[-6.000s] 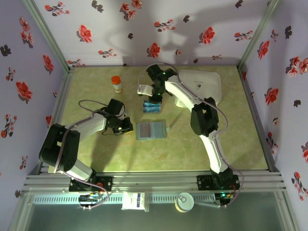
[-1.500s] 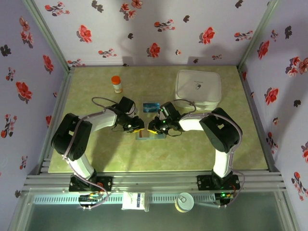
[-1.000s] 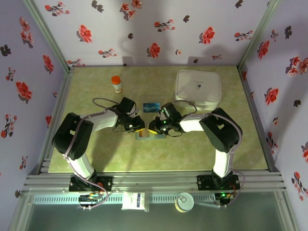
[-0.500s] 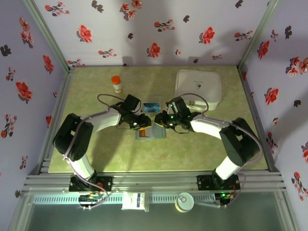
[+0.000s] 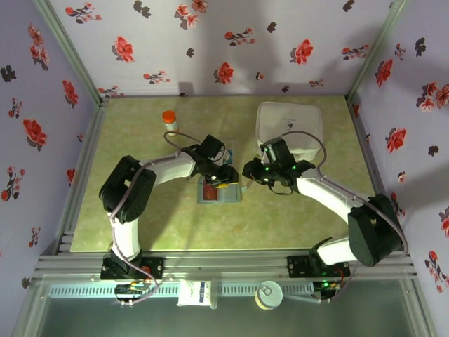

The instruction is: Take the credit cards out of the card holder

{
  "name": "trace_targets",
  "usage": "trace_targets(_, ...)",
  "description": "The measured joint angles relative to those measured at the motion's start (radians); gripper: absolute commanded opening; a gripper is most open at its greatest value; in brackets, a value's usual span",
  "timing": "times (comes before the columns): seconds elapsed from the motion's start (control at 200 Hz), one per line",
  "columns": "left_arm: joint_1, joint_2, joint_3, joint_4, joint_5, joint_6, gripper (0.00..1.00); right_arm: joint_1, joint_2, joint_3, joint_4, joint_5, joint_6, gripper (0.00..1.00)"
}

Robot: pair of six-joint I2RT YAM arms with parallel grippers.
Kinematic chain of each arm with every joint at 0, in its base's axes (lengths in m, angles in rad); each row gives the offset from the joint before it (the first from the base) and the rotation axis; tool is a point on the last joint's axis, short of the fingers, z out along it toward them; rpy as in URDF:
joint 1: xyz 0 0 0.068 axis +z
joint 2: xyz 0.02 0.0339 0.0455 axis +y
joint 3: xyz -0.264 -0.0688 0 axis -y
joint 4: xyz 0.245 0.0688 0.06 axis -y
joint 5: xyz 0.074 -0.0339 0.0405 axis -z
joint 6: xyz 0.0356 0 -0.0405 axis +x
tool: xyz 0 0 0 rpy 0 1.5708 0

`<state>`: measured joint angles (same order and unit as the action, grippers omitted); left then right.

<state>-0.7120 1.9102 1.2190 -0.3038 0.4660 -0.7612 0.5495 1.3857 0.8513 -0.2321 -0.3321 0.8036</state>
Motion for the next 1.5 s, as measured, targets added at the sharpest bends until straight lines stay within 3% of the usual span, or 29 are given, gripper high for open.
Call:
trace_targets(0.275, 0.027, -0.042, -0.012, -0.032, -0.007, 0.011, 0.46, 0.007, 0.019, -0.001, -0.008, -0.008, 0.000, 0.25)
trace_targets(0.49, 0.140, -0.204, -0.123, -0.050, -0.025, 0.043, 0.42, 0.082, 0.153, 0.060, -0.001, -0.020, 0.004, 0.24)
trace_targets(0.645, 0.200, -0.234, -0.214, -0.053, -0.029, 0.066, 0.36, 0.134, 0.245, 0.124, 0.030, -0.034, 0.016, 0.23)
trace_targets(1.5, 0.200, -0.209, -0.330, -0.003, -0.019, 0.084, 0.21, 0.172, 0.376, 0.177, 0.101, -0.068, 0.046, 0.22)
